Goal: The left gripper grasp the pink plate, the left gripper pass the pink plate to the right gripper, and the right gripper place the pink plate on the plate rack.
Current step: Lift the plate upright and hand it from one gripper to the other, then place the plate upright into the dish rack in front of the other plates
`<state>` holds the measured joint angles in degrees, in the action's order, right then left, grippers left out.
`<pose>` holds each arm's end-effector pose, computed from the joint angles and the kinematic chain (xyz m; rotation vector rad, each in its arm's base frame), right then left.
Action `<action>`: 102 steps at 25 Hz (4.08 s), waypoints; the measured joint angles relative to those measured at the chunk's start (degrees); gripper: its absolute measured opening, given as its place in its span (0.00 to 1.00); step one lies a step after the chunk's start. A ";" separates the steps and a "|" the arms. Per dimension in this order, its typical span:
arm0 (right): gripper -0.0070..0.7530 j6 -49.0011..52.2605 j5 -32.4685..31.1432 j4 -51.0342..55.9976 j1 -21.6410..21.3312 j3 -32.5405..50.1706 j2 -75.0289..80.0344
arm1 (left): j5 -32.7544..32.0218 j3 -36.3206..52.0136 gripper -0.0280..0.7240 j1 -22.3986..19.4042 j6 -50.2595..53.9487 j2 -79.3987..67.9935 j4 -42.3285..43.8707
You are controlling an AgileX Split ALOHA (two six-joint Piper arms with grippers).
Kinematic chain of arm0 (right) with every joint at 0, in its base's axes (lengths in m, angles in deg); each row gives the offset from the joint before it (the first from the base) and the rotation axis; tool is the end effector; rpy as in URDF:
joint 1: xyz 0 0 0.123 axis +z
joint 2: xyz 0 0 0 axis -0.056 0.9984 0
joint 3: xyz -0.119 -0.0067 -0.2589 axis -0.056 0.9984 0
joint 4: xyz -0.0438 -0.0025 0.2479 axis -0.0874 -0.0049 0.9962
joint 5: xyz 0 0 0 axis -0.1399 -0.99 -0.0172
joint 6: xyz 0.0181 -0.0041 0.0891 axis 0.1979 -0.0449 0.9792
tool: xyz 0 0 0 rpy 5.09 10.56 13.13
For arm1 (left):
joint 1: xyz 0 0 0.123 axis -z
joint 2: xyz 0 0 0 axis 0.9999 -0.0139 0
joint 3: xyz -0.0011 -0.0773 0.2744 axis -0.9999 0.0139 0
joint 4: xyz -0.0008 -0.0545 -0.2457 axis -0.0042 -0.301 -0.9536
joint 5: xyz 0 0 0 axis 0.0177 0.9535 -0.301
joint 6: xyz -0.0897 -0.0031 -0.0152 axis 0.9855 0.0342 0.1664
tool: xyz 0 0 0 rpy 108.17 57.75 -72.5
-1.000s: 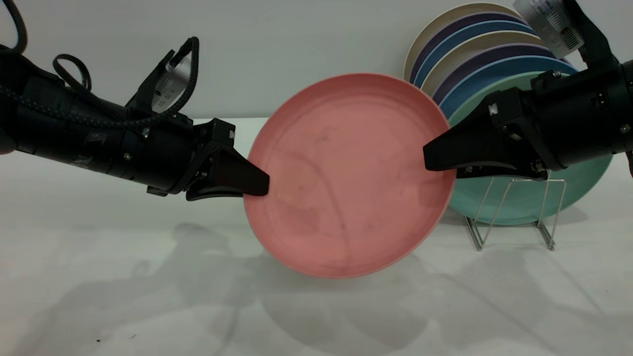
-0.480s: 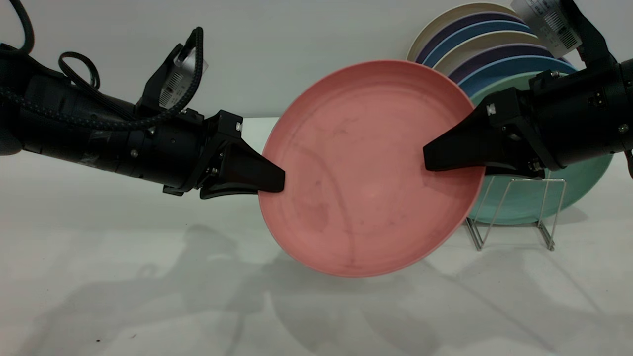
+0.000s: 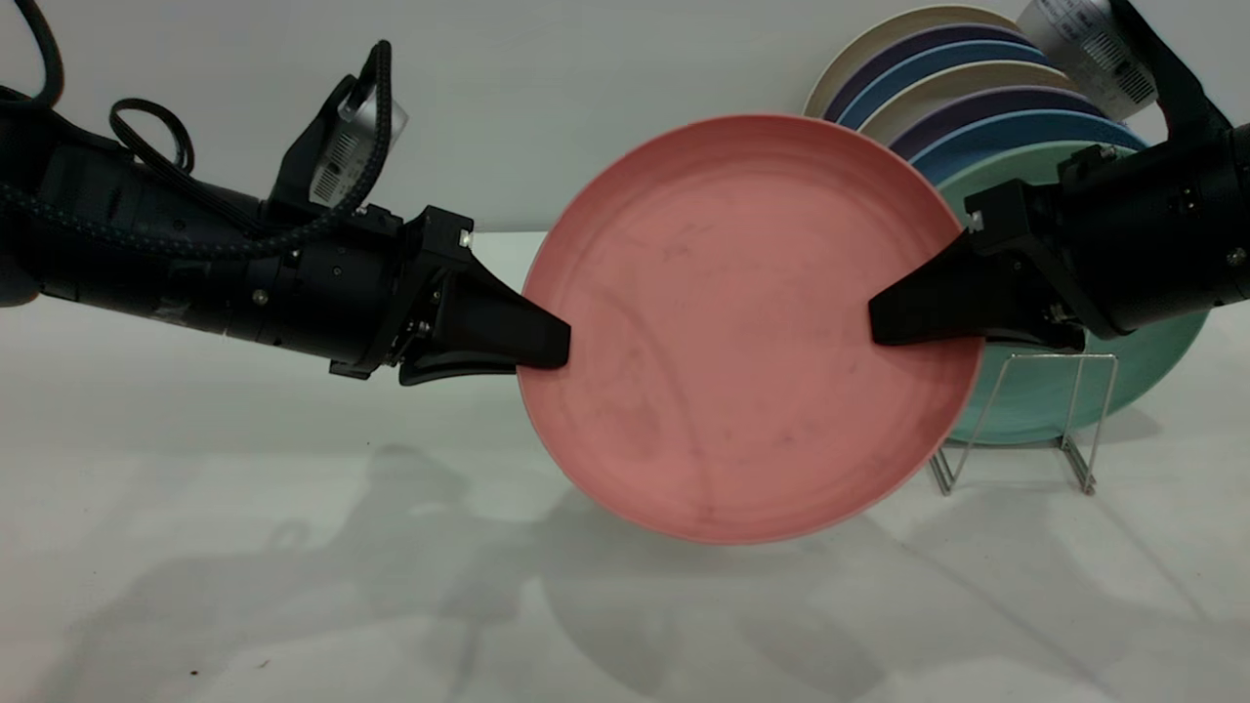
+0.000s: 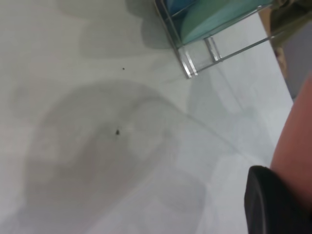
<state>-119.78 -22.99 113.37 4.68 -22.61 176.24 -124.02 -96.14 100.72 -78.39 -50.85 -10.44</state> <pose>0.2876 0.0971 0.1330 -0.3415 2.3513 0.9269 0.3214 -0.1290 0.0919 0.3063 2.4388 -1.1132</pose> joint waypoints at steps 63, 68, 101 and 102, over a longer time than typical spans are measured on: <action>0.09 -8.91 14.07 -61.33 -8.40 -16.70 -18.79 | 8.77 -0.06 0.81 -17.57 45.54 15.29 53.95; 0.09 -9.05 17.03 -61.26 -8.40 -16.75 -15.78 | 8.82 -0.06 0.81 -17.57 45.54 15.29 53.95; 0.09 -9.34 19.55 -61.15 -8.40 -17.37 -16.55 | 9.69 -0.06 0.81 -17.57 45.68 15.29 53.95; 0.09 -9.34 19.55 -61.15 -8.40 -17.37 -16.49 | 9.69 -0.06 0.81 -17.57 45.68 15.29 53.95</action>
<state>-129.12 -3.45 52.22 -3.71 -39.98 159.75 -114.32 -96.20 83.15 -32.71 -35.57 43.51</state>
